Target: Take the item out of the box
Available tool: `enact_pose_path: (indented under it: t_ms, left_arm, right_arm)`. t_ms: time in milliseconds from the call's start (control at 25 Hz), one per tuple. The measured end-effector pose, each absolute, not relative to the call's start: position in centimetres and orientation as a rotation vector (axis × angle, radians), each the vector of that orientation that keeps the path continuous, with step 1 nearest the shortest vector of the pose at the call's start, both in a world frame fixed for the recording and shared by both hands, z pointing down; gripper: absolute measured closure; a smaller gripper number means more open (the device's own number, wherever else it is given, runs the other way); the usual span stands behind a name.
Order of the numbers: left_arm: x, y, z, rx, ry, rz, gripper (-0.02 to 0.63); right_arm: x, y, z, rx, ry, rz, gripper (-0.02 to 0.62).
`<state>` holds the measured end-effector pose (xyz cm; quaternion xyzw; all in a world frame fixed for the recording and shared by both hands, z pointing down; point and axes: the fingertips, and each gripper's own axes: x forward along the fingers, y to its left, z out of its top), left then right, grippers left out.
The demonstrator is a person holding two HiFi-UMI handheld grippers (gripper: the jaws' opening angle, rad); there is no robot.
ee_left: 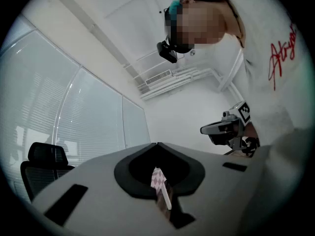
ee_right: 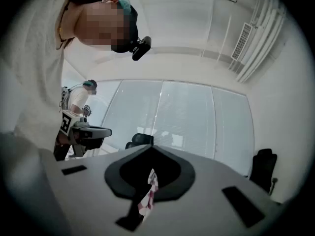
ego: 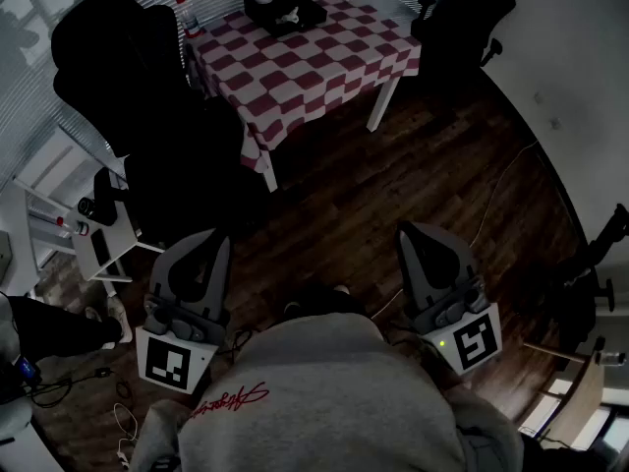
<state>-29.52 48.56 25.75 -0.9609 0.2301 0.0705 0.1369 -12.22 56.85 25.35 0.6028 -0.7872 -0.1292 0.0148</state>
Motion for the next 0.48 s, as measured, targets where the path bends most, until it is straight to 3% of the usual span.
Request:
enact_pose_path:
  t_ms: [480]
  left_arm:
    - [-29.92,49.11,26.30,-2.796,0.674,0.208,0.588]
  right_arm:
    - [-12.80,57.43,26.03,1.862,-2.451,-0.385,0.586]
